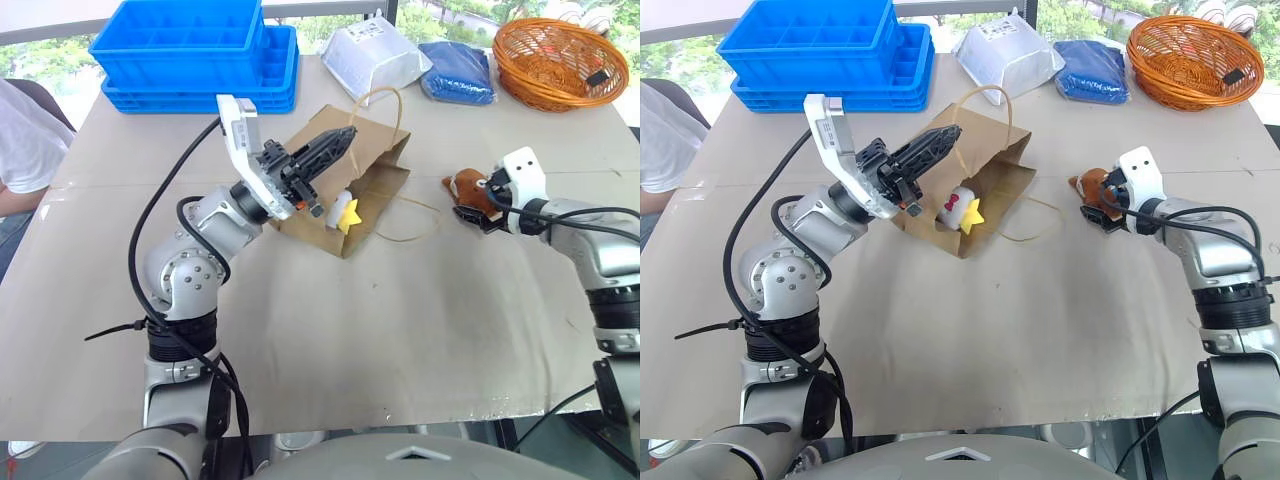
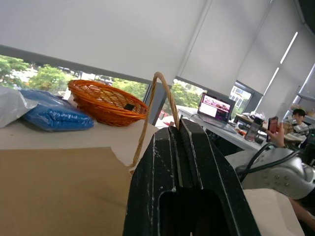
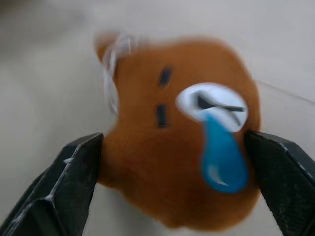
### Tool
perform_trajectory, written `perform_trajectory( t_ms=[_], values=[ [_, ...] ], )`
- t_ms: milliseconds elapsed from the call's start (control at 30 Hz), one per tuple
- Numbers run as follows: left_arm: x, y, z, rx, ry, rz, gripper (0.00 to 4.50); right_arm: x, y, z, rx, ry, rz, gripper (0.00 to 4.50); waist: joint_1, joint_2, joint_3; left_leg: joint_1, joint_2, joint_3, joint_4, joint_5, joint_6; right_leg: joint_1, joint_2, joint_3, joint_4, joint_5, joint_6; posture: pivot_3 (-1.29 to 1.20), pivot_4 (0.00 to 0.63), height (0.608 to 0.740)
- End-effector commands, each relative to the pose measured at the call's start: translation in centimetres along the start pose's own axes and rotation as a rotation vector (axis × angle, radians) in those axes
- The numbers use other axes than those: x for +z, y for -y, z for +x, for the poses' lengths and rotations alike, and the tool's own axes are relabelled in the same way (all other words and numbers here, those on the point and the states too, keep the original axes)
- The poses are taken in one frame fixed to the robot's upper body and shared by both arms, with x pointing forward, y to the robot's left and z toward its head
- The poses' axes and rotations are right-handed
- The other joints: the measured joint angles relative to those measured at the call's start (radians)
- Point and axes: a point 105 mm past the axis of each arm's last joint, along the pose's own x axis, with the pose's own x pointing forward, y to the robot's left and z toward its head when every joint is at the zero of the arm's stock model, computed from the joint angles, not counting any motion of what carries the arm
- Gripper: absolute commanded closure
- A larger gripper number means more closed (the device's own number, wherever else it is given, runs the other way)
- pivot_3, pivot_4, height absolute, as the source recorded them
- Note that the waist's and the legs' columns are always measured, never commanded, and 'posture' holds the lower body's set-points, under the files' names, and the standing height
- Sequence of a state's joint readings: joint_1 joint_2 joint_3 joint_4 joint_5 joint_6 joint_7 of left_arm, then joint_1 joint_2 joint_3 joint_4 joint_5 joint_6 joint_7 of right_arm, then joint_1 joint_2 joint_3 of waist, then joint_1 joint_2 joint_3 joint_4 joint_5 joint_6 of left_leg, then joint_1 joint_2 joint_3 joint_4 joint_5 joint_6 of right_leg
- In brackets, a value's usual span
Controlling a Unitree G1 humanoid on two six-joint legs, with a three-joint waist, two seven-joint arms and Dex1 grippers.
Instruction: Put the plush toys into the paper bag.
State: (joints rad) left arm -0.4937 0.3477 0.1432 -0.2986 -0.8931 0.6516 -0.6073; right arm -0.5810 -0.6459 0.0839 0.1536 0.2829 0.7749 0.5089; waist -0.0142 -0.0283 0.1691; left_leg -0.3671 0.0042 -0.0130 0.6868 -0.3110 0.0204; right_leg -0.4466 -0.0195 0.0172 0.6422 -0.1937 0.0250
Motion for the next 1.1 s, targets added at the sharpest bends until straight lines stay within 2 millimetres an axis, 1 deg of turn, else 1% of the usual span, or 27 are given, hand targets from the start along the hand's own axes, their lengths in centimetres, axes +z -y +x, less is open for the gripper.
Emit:
perform_trajectory(
  t_ms=[33,100,133,167,200,233,267,333,400,433,467,500,567,667,700,767,800,833,900,933,967,1000,1033,1067,1100],
  values=[
    [1.2,0.6,0.2,-0.02,0.035,0.045,4.5,0.7,0.5,0.0,-0.007,0.037,-0.05,1.77,0.0,0.0,0.0,0.0,0.0,0.0,0.0,0.0,0.0,0.0,0.0,0.0,0.0,0.0,0.0,0.0,0.15,0.74],
    [1.2,0.5,0.1,-0.011,0.038,0.044,4.5,1.3,0.4,-0.4,0.001,0.071,-0.069,2.54,0.0,0.0,0.0,0.0,0.0,0.001,0.0,0.0,0.0,0.0,0.0,0.001,0.0,0.0,0.0,0.0,0.15,0.74],
    [1.2,0.5,0.0,-0.009,0.038,0.043,4.5,1.8,0.3,-0.8,0.009,0.111,-0.07,3.08,0.0,0.0,0.0,0.001,0.001,0.0,0.0,0.0,0.0,0.0,0.0,0.001,0.0,0.0,0.0,0.0,0.15,0.74],
    [1.1,0.6,0.0,-0.008,0.038,0.042,4.5,2.2,0.2,-1.2,0.015,0.14,-0.067,3.45,0.001,0.0,0.0,0.001,0.001,0.0,0.0,0.0,0.0,0.0,0.0,0.001,0.0,0.0,0.0,0.0,0.15,0.74],
    [1.1,0.6,0.0,-0.006,0.039,0.039,4.5,2.8,0.1,-1.9,0.026,0.188,-0.081,4.06,0.001,0.0,0.0,0.001,0.001,0.0,0.0,-0.002,0.003,0.0,0.0,0.001,0.0,0.0,0.0,0.0,0.15,0.74],
    [1.1,0.6,0.0,-0.003,0.042,0.034,4.5,3.4,-0.2,-2.6,0.046,0.241,-0.104,4.28,0.002,0.0,0.0,0.0,0.001,-0.001,0.0,-0.002,0.003,0.0,0.0,0.001,0.0,0.0,0.0,0.0,0.15,0.74],
    [1.1,0.5,0.0,-0.002,0.043,0.032,4.5,4.9,-1.2,-4.2,0.104,0.333,-0.118,4.49,0.003,0.0,0.0,0.0,0.001,-0.001,0.0,-0.002,0.003,0.0,0.0,0.001,0.0,0.0,0.0,0.0,0.15,0.74],
    [1.2,0.4,0.0,0.0,0.044,0.03,4.5,6.6,-2.6,-6.5,0.183,0.439,-0.137,4.49,0.004,0.001,0.001,-0.001,0.001,-0.003,0.0,-0.002,0.003,-0.001,0.0,0.001,0.0,0.0,0.001,0.0,0.15,0.74],
    [1.3,0.1,0.0,0.004,0.048,0.021,4.5,8.0,-4.5,-8.5,0.267,0.5,-0.166,4.49,0.002,0.001,0.001,-0.001,0.001,-0.003,0.0,-0.002,0.003,-0.001,0.0,0.0,0.0,0.001,0.001,0.0,0.15,0.74],
    [1.3,0.0,0.1,0.003,0.048,0.016,4.5,8.5,-6.4,-9.3,0.325,0.506,-0.231,4.49,0.002,0.001,0.001,-0.001,0.001,-0.002,0.0,-0.002,0.003,-0.001,0.0,0.001,0.0,0.001,0.001,0.0,0.15,0.74],
    [1.3,-0.1,0.1,0.002,0.047,0.014,4.5,8.7,-7.7,-9.9,0.364,0.505,-0.276,4.49,0.001,0.001,0.001,-0.001,0.001,-0.002,0.0,-0.002,0.003,-0.001,0.0,0.001,0.0,0.001,0.001,0.0,0.15,0.74],
    [1.2,0.0,0.2,-0.011,0.045,0.007,4.5,8.5,-9.2,-9.3,0.381,0.485,-0.342,4.49,0.0,0.001,0.0,0.001,0.001,-0.003,0.0,-0.002,0.003,0.0,0.001,0.0,0.0,0.001,0.001,0.0,0.15,0.74],
    [1.1,0.2,0.5,-0.032,0.047,-0.004,4.5,7.8,-11.0,-7.8,0.377,0.442,-0.448,4.49,-0.002,0.0,0.0,0.003,0.001,-0.003,0.0,-0.002,0.003,0.003,0.002,0.0,0.0,0.001,0.001,0.0,0.15,0.74],
    [1.2,0.4,0.8,-0.054,0.052,-0.017,4.5,7.0,-12.2,-5.0,0.354,0.383,-0.554,4.49,-0.001,0.0,0.0,0.005,0.001,-0.002,0.0,-0.002,0.003,0.003,0.002,0.0,0.0,0.0,0.001,0.0,0.15,0.74],
    [1.2,0.5,0.9,-0.059,0.052,-0.021,4.5,6.9,-12.4,-4.4,0.349,0.371,-0.573,4.49,0.0,0.0,0.0,0.005,0.0,-0.001,0.0,-0.002,0.003,0.003,0.002,0.001,0.0,0.0,0.001,0.0,0.15,0.74],
    [1.0,0.8,0.9,-0.081,0.045,-0.037,4.5,7.4,-13.3,-2.2,0.337,0.373,-0.656,4.49,0.0,0.0,0.0,0.004,0.0,0.0,0.0,-0.001,0.002,0.003,0.001,0.002,0.0,0.0,0.001,0.0,0.15,0.74],
    [0.9,0.9,1.0,-0.088,0.043,-0.042,4.5,7.6,-13.8,-1.4,0.339,0.374,-0.684,4.49,-0.004,0.0,0.0,0.004,0.0,0.001,0.001,0.001,-0.001,0.003,0.001,0.003,-0.001,0.0,0.001,0.0,0.15,0.74],
    [0.7,1.0,1.0,-0.096,0.04,-0.052,4.5,8.0,-14.8,-0.6,0.356,0.392,-0.732,4.49,-0.004,0.0,0.0,0.005,0.001,0.002,0.001,0.001,-0.001,0.003,0.002,0.004,-0.001,0.001,0.001,0.0,0.15,0.74],
    [0.5,1.2,1.1,-0.103,0.035,-0.064,4.5,9.7,-16.7,1.0,0.359,0.459,-0.795,4.49,-0.006,0.0,0.0,0.005,0.001,0.002,0.001,0.001,-0.002,0.002,0.002,0.004,-0.001,0.001,0.001,0.0,0.15,0.74],
    [0.4,1.2,1.1,-0.106,0.032,-0.068,4.5,10.5,-17.9,1.6,0.379,0.49,-0.831,4.49,-0.007,0.0,0.0,0.004,0.001,0.002,0.0,0.001,-0.002,0.002,0.002,0.003,-0.001,0.001,0.001,0.0,0.15,0.74],
    [0.2,1.3,1.0,-0.104,0.029,-0.07,4.5,10.9,-19.0,1.8,0.423,0.506,-0.858,4.49,-0.007,0.0,0.0,0.004,0.001,0.002,0.0,0.001,-0.002,0.001,0.002,0.003,0.0,0.001,0.001,0.0,0.15,0.74],
    [0.1,1.3,1.0,-0.1,0.027,-0.071,4.5,11.1,-19.7,1.9,0.463,0.524,-0.862,4.49,-0.007,0.0,0.0,0.004,0.001,0.002,-0.001,0.001,-0.002,0.0,0.002,0.003,0.001,0.001,0.001,0.0,0.15,0.74],
    [0.0,1.2,0.9,-0.097,0.025,-0.072,4.5,11.1,-20.1,1.9,0.489,0.536,-0.862,3.61,-0.005,0.0,0.0,0.003,0.002,0.001,-0.001,0.001,-0.002,-0.001,0.002,0.003,0.001,0.001,0.001,0.0,0.15,0.74],
    [0.0,1.2,0.8,-0.089,0.025,-0.069,4.5,10.9,-20.0,1.9,0.494,0.535,-0.87,3.19,0.0,0.0,0.0,0.003,0.002,0.0,-0.002,0.001,-0.002,-0.001,0.001,0.002,0.0,0.001,0.001,0.0,0.15,0.74],
    [0.0,1.0,0.7,-0.078,0.025,-0.063,4.5,11.0,-19.6,1.9,0.472,0.552,-0.853,2.67,0.004,0.0,0.0,0.002,0.002,-0.002,-0.002,0.001,-0.002,-0.001,0.0,0.001,0.0,0.001,0.001,0.0,0.15,0.74]
  ],
)
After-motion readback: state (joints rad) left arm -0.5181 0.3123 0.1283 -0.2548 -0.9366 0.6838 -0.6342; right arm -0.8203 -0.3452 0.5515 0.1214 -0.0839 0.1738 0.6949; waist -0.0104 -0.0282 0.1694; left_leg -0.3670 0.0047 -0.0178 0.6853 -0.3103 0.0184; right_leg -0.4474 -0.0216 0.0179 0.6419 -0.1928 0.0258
